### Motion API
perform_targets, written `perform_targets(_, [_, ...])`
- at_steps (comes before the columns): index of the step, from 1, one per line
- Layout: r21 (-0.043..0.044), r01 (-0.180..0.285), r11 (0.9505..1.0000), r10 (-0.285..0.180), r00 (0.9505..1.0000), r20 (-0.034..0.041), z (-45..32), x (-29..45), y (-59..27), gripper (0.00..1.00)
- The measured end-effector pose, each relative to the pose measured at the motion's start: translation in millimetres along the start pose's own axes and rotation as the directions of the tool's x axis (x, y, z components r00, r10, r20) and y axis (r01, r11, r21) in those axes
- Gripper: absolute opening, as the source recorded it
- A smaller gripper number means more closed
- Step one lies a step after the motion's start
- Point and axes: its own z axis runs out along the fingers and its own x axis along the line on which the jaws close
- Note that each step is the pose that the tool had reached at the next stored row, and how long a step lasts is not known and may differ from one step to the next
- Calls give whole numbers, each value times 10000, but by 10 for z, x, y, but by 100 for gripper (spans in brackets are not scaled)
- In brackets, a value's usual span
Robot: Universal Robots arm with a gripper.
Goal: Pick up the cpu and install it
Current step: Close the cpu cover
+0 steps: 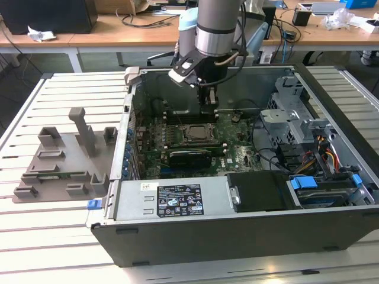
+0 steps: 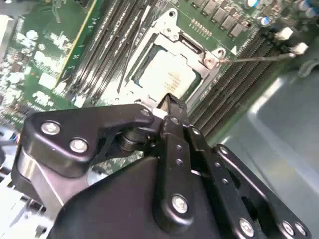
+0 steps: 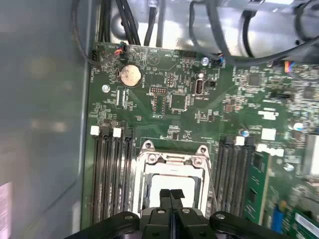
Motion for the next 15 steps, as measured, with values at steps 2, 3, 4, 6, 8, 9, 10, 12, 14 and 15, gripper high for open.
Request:
perform_targets(2, [1,1,10000,-1,10000,0,-132,-4,-8,11])
perform_targets(3, [1,0,10000,0,10000,0,-159,-4,-10,11])
perform_targets(4, [0,1,10000,-1,10000,0,-178,-5,-11,11])
perform_targets(6, [-2,1,10000,-1,10000,-4,-182,-4,-11,11])
perform_targets(8, [-1,1,10000,-1,10000,-3,-183,-4,-11,11])
perform_targets(9, [0,1,10000,-1,10000,-2,-183,-5,-11,11])
perform_targets(10, [0,1,10000,-1,10000,-2,-184,-5,-11,11])
perform_targets(12, [0,1,10000,-1,10000,-2,-183,-5,-11,11])
perform_targets(14, [0,1,10000,-1,10000,-3,-183,-5,-11,11])
perform_targets(15, [0,1,10000,-1,10000,-3,-184,-5,-11,11])
